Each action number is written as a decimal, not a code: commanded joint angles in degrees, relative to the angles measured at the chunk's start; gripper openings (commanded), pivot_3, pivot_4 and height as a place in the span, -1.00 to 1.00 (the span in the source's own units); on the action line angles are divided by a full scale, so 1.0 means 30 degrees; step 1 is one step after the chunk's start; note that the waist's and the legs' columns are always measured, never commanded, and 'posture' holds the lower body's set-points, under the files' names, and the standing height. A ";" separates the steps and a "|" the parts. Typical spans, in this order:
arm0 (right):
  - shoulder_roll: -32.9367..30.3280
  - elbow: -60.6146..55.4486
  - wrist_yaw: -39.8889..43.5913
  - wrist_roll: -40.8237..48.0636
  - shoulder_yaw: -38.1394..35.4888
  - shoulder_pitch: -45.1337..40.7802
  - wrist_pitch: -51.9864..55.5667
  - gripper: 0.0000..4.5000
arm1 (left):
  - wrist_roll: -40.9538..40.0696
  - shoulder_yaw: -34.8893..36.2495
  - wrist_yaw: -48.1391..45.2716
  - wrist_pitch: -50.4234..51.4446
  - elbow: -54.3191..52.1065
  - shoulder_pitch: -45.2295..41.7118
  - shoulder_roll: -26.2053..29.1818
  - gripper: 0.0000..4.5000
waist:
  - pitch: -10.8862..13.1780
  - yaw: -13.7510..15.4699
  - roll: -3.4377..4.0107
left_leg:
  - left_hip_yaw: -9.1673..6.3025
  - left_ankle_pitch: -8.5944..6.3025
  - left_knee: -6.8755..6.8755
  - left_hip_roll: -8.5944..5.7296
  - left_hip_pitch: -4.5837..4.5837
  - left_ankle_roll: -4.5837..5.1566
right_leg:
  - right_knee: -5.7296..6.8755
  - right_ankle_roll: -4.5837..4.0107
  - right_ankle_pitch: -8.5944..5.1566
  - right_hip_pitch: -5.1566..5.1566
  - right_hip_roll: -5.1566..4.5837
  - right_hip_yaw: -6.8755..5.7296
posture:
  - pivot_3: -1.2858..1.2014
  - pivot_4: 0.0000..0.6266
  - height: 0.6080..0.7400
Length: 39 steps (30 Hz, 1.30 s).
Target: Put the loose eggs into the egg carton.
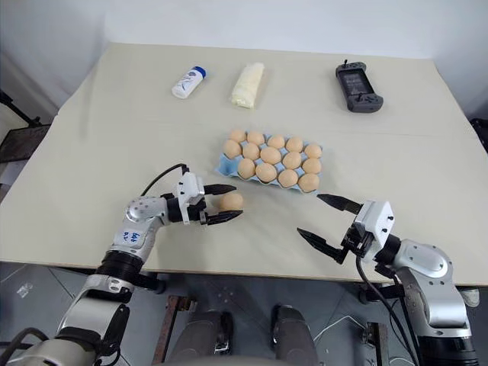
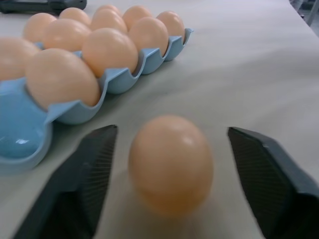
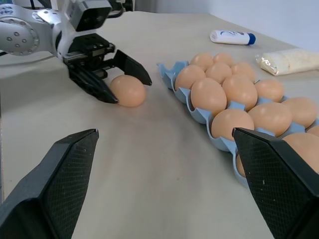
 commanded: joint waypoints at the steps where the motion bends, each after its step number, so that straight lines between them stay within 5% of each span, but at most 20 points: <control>1: 0.0104 -0.0575 -0.0194 0.0056 -0.0192 -0.0058 -0.0373 1.00 | 0.0195 -0.0051 0.0205 -0.0644 0.0329 -0.0500 -0.0346 0.05 | 0.0000 -0.0057 0.0000 | 0.0001 -0.0003 -0.0001 0.0001 0.0000 -0.0004 | 0.0000 0.0000 0.0000 -0.0002 0.0002 0.0001 | 0.03 -0.52 1.00; 5: 0.0140 -0.0609 -0.0301 0.0055 -0.0193 -0.0019 -0.0429 1.00 | -0.0562 0.0692 0.0201 -0.0572 0.0175 -0.0522 -0.0439 -0.32 | 0.0000 -0.0061 0.0000 | -0.0001 -0.0002 -0.0003 0.0003 0.0000 -0.0004 | 0.0001 0.0000 0.0000 -0.0003 0.0003 -0.0004 | 0.03 -0.52 1.00; 12: 0.0176 -0.0398 -0.0313 -0.0027 -0.0114 -0.0142 -0.0544 1.00 | -0.1731 0.2912 0.1749 -0.0973 0.1394 -0.2776 -0.0700 -0.32 | 0.0001 0.0057 -0.0002 | -0.0010 0.0008 0.0000 0.0004 0.0000 -0.0002 | 0.0008 -0.0008 0.0005 -0.0001 0.0002 -0.0008 | 0.03 -0.52 1.00; 24: 0.0465 -0.0549 -0.0642 -0.0083 0.0023 -0.0828 -0.0555 1.00 | 0.0269 0.2937 0.3068 -0.3775 0.9889 -0.7968 -0.1808 -0.32 | 0.0002 0.0316 -0.0003 | 0.0020 0.0056 0.0045 -0.0011 -0.0148 -0.0059 | -0.0056 0.0051 0.0046 -0.0098 0.0024 -0.0088 | 0.03 -0.52 1.00; 31: 0.0557 -0.0730 -0.0870 -0.0097 -0.0028 -0.0507 -0.0690 1.00 | -0.0070 0.3531 0.1990 -0.4098 0.9389 -0.7654 -0.0685 0.61 | 0.0002 0.0332 -0.0002 | 0.0021 0.0048 0.0067 -0.0011 -0.0175 -0.0048 | -0.0098 0.0082 0.0063 -0.0093 0.0020 -0.0213 | 0.03 -0.52 1.00; 39: 0.0227 -0.0250 -0.0486 0.0041 -0.0262 -0.0378 -0.0660 1.00 | -0.0836 0.3844 -0.1616 -0.2635 0.4529 -0.4098 0.3556 0.61 | 0.0000 -0.0096 0.0001 | 0.0014 0.0041 0.0064 0.0001 -0.0167 -0.0053 | -0.0096 0.0075 0.0071 -0.0086 -0.0015 -0.0144 | 0.03 -0.52 1.00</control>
